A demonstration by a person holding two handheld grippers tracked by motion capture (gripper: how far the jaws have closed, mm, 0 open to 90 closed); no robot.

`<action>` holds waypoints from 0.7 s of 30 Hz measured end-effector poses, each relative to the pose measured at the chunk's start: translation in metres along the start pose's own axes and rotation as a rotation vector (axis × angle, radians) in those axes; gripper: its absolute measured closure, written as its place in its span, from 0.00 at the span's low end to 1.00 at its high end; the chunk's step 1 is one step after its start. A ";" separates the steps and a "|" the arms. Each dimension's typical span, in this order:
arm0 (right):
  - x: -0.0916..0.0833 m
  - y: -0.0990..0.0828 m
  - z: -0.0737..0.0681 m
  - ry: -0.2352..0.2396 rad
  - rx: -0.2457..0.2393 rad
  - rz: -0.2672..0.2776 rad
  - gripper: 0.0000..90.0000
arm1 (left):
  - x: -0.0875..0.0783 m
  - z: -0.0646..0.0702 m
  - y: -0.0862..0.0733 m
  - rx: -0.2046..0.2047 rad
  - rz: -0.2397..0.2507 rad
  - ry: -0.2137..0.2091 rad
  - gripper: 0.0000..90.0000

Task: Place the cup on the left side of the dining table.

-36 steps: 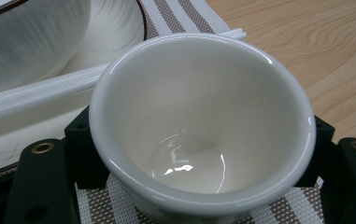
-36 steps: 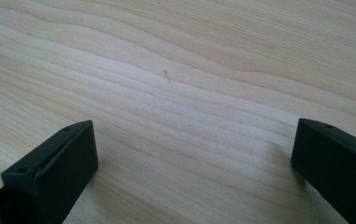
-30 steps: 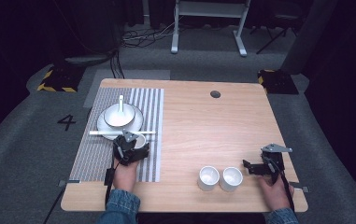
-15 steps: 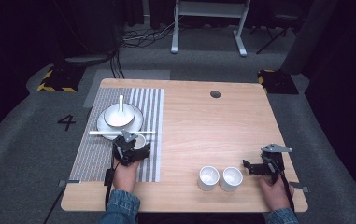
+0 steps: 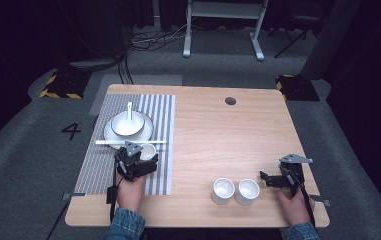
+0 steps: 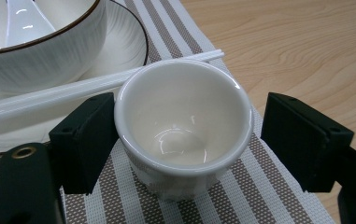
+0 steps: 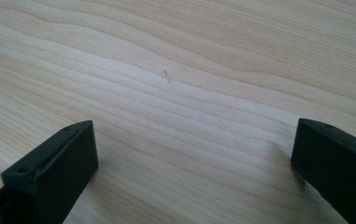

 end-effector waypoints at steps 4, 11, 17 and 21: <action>0.000 0.000 0.000 0.000 0.000 0.000 0.01 | -0.009 0.002 0.002 0.012 0.009 -0.005 0.22; 0.000 0.000 0.000 0.000 0.000 0.000 0.01 | -0.024 0.006 0.006 0.029 0.021 -0.014 0.22; 0.000 0.000 0.000 -0.003 0.001 0.001 0.01 | -0.040 0.008 0.006 0.047 0.026 -0.027 0.23; 0.000 0.000 0.000 -0.003 0.002 0.001 0.01 | -0.050 0.011 0.001 0.071 0.017 -0.062 0.24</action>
Point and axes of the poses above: each handheld gripper's, and its own axes: x roughly forward along the jaws, y roughly out of its top, z roughly to its right, the point moved 4 cm from there along x, roughly forward along the jaws, and after that the axes turned 13 degrees about x, right-handed, at the moved point
